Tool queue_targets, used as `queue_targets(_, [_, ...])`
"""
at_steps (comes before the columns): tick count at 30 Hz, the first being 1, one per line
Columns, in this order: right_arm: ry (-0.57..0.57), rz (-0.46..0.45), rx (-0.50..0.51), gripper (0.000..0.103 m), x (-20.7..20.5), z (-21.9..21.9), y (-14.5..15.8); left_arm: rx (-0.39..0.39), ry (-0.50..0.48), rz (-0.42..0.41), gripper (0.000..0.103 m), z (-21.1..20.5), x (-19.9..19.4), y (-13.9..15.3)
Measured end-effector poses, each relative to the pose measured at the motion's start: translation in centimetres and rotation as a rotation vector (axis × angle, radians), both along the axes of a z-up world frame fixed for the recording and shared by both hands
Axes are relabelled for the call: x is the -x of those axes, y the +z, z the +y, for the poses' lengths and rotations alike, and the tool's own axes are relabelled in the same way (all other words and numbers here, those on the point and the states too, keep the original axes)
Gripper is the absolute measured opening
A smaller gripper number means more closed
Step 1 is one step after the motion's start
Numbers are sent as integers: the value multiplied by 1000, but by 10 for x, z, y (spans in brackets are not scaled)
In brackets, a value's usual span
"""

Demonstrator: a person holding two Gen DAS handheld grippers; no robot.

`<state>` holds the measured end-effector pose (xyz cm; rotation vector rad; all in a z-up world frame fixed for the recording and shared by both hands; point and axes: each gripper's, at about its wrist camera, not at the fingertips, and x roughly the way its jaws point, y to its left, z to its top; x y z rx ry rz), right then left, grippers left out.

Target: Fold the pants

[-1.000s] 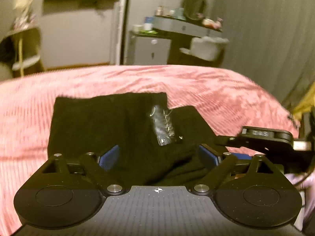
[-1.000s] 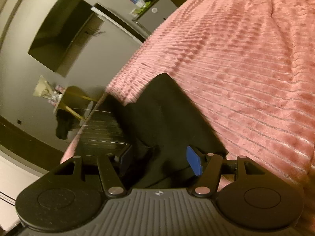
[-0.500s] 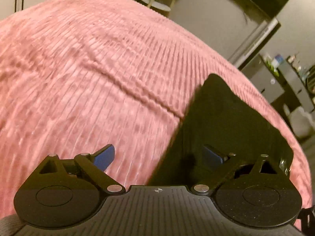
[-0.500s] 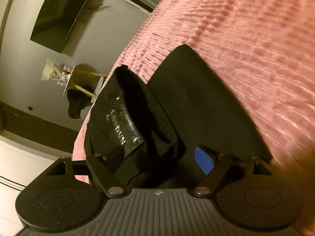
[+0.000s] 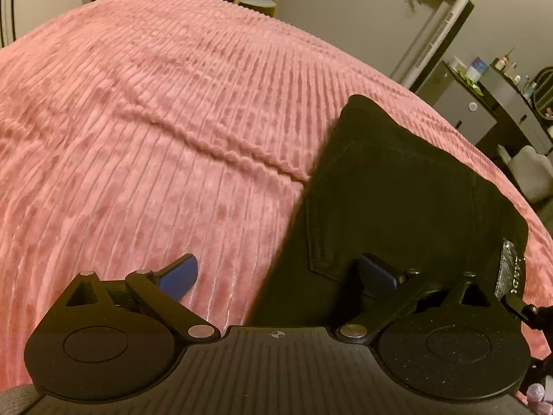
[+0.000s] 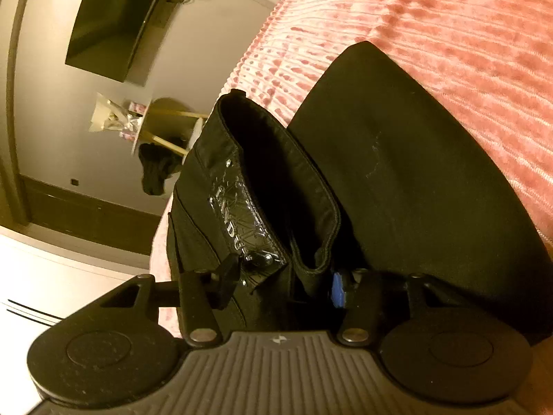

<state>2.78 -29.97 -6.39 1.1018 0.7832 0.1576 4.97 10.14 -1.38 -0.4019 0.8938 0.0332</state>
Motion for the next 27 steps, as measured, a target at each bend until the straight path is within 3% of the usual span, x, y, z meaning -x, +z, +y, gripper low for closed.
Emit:
queue_targets(5, [0,-17,-20,82,-8,8,2,-4,0,-1,102,0,1,1])
queue_targets(7, [1,-6,24,82,-12,16,7,-8,2,0,102,0,1,0])
queue_targets(9, [-1,3,73,77,-12,22,12,-10,4,0,102,0,1,0])
queue_targets(11, [-5,29,135,49,-9,24,16,-7,6,-2,102,2,1,0])
queue_targets(16, [1,-50,255,27,4,42,54,-2,15,-13,102,4,2,2])
queue_targets(21, [-44,-193,179,22,22,44,95,8,44,-57,102,10,10,9])
queue_targets(27, [-120,-256,135,22,58,24,111,19,44,-64,102,13,12,12])
